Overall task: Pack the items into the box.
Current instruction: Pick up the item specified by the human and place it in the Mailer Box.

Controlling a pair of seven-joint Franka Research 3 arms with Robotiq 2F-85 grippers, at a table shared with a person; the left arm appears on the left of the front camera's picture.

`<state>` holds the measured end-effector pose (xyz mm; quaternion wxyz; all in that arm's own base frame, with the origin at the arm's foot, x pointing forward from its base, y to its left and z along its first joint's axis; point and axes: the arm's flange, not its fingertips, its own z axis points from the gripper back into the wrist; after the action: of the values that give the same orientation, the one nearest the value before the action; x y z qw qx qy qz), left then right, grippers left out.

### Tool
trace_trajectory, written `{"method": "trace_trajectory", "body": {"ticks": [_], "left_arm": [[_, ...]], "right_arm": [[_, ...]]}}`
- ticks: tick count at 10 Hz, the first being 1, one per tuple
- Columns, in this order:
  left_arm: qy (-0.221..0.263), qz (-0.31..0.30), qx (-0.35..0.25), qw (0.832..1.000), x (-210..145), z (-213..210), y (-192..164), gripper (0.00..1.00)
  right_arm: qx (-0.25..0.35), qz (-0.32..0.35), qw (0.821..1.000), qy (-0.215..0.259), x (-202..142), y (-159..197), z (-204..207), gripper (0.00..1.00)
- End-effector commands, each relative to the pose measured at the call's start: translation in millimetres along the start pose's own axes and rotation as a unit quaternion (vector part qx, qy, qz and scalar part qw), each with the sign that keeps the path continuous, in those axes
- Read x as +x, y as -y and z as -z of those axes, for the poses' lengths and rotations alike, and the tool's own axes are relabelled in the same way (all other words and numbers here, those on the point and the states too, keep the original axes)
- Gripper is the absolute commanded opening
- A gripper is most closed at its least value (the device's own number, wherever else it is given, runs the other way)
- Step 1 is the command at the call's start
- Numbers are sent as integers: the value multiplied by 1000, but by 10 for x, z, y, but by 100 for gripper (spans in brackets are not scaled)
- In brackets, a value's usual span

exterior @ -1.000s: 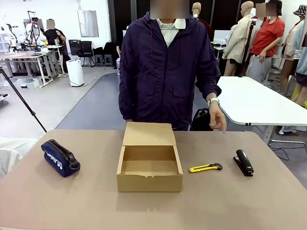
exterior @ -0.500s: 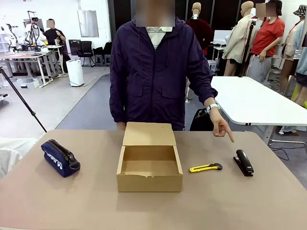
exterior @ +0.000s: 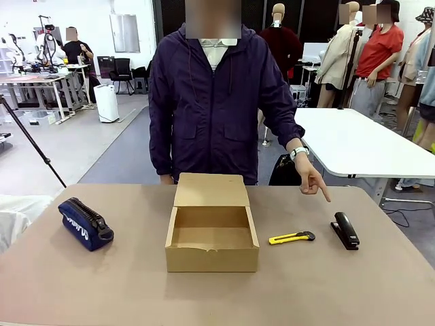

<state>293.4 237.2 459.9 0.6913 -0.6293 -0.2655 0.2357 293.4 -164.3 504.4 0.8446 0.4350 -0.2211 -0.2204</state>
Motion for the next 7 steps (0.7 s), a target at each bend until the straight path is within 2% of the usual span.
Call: {"method": "trace_trajectory", "body": {"ticks": [1, 2, 3, 4, 5, 6, 7], "left_arm": [[-2, 0, -5, 1000, -11, -4, 30, 100], [-2, 0, -5, 1000, -11, -4, 30, 100], [-2, 0, -5, 1000, -11, -4, 30, 100], [-2, 0, -5, 1000, -11, -4, 30, 100], [-2, 0, -5, 1000, -11, -4, 30, 100], [-2, 0, -5, 1000, -11, -4, 30, 100], [-2, 0, -5, 1000, -11, -4, 30, 100]], "right_arm": [[-205, -64, 974, -67, 353, -611, 659, 100], [-302, -105, 944, -85, 442, -854, 1062, 100], [-402, -155, 897, -95, 515, -1054, 1447, 100], [-439, -195, 868, -125, 549, -1175, 1760, 100], [-490, -217, 834, -128, 523, -1251, 2047, 100], [-501, -250, 815, -150, 455, -1264, 2273, 100], [-499, -252, 821, -116, 454, -1275, 2307, 100]]}}
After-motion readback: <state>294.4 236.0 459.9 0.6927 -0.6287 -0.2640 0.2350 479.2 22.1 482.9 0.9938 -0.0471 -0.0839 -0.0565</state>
